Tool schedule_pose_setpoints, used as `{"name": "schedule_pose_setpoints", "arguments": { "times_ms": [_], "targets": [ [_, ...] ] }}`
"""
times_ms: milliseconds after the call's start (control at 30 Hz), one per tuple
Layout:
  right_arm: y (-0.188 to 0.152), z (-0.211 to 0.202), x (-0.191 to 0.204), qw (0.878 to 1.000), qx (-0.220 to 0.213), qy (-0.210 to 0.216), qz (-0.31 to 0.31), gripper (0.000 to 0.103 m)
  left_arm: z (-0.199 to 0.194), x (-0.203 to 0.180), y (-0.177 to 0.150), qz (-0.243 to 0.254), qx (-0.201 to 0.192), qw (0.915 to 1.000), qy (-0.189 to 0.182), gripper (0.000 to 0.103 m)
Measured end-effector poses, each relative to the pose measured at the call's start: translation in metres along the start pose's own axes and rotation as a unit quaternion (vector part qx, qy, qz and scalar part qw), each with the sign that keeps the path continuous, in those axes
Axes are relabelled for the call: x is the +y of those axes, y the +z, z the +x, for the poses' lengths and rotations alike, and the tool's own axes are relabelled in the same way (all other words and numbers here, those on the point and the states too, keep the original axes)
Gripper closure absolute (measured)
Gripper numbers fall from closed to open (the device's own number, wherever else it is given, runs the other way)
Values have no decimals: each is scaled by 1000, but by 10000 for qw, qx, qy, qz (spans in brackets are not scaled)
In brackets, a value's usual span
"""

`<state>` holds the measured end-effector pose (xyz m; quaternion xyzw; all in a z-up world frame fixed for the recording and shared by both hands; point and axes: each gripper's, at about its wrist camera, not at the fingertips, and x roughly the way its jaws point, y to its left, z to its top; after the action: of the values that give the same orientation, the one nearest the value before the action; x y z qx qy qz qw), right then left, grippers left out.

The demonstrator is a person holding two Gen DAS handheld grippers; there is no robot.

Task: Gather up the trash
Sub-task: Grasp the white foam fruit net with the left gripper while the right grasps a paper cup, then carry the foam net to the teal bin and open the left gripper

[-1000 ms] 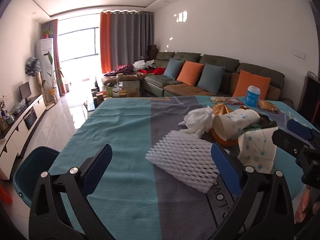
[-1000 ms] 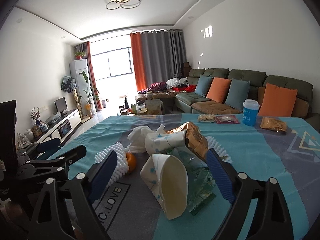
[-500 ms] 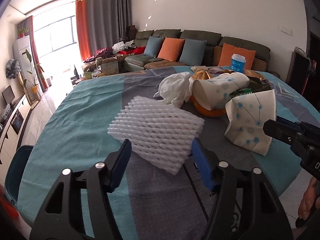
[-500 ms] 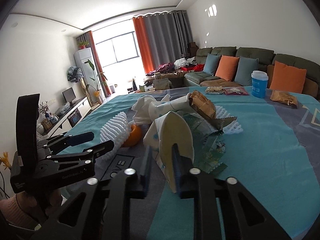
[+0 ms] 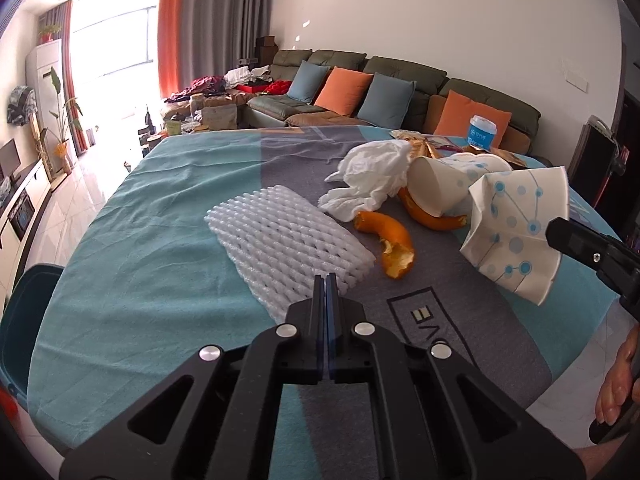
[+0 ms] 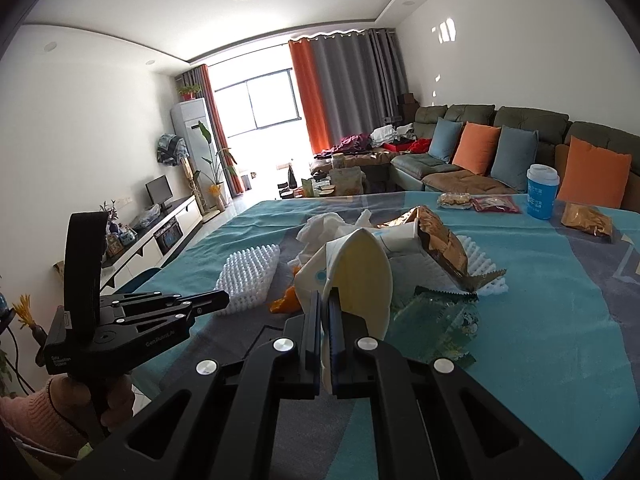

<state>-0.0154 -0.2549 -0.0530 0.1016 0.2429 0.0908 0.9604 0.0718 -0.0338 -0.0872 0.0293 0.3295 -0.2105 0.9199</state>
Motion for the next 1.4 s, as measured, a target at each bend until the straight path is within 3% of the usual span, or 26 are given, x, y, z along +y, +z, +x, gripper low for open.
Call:
{"name": "schedule_pose_setpoints", "arguments": {
  "times_ms": [33, 133, 500, 600, 700, 733, 767, 867, 1000, 1200, 1400],
  "targets": [
    [1, 0, 1, 10000, -16, 12, -22, 101, 0, 3, 0, -31, -21, 10000, 64, 95],
    [4, 3, 4, 9999, -31, 71, -71, 101, 0, 13, 1, -260, 8, 9996, 123, 28],
    [8, 16, 9, 9995, 27, 292, -141, 101, -1, 43, 12, -537, -144, 9971, 511, 31],
    [9, 20, 14, 9992, 35, 372, -168, 101, 10, 50, 12, -478, 78, 9969, 613, 30],
    [11, 24, 19, 9988, 50, 446, -207, 101, 25, 62, 10, -653, 410, 9961, 422, 31],
    [12, 25, 22, 9987, 54, 458, -227, 101, 24, 63, 10, -678, 357, 9963, 400, 38],
    [13, 27, 23, 9985, 56, 481, -250, 101, 24, 65, 11, -688, 364, 9964, 335, 52],
    [16, 32, 27, 9981, 81, 537, -299, 101, 25, 68, 9, -764, 343, 9964, 163, 74],
    [20, 38, 33, 9972, 99, 663, -345, 100, 17, 74, 10, -867, 236, 9960, 5, 92],
    [31, 57, 50, 9941, 160, 964, -467, 101, -5, 90, 8, -1152, 41, 9933, -63, 92],
    [41, 79, 85, 9870, 255, 1427, -696, 101, -48, 114, 4, -1296, -329, 9907, 247, 92]
  ]
}}
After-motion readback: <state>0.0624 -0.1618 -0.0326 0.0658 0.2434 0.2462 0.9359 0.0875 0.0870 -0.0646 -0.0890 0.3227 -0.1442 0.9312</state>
